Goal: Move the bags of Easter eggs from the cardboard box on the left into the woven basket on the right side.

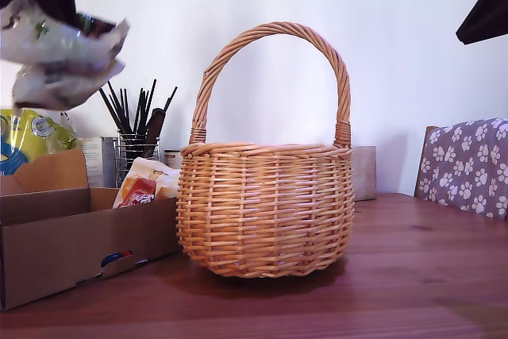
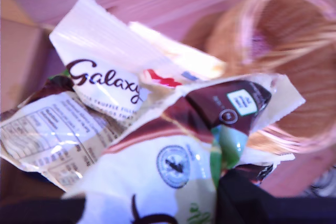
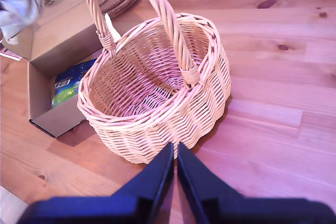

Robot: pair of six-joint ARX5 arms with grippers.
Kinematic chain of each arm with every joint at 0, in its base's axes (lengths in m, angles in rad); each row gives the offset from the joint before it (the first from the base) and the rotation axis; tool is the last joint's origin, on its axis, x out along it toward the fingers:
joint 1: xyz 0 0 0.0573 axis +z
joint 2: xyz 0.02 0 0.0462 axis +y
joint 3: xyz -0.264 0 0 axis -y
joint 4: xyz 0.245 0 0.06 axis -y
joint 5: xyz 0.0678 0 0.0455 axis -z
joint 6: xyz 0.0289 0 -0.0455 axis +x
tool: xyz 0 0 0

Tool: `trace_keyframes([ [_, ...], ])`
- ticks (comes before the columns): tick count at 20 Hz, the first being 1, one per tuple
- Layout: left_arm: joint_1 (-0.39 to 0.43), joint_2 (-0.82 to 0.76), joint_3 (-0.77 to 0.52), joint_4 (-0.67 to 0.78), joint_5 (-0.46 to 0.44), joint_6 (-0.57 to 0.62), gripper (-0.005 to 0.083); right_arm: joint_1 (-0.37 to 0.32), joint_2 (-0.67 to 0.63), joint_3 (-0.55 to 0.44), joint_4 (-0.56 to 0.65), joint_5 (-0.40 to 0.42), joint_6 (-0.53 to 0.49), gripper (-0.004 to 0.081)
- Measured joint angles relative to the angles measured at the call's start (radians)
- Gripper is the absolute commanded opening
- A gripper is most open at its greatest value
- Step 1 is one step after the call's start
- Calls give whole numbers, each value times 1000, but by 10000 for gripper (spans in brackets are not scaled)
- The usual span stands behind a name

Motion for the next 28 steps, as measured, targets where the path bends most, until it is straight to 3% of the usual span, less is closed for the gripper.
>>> trace_keyframes([
  [3, -56, 0, 0, -16, 103, 0, 127, 0, 0, 0, 0, 0, 0, -12],
  [6, -163, 0, 0, 23, 160, -13, 127, 0, 0, 0, 0, 0, 0, -12],
  [11, -346, 0, 0, 151, 168, -70, 127, 0, 0, 0, 0, 0, 0, -12],
  [14, -413, 6, 0, 244, 170, -90, 128, 0, 0, 0, 0, 0, 0, -12],
  [21, -448, 177, 0, 364, 159, -107, 128, 0, 0, 0, -1, 0, 0, -12],
  [28, -458, 277, 0, 430, 0, -109, 128, 0, 0, 0, -15, 0, -3, -12],
])
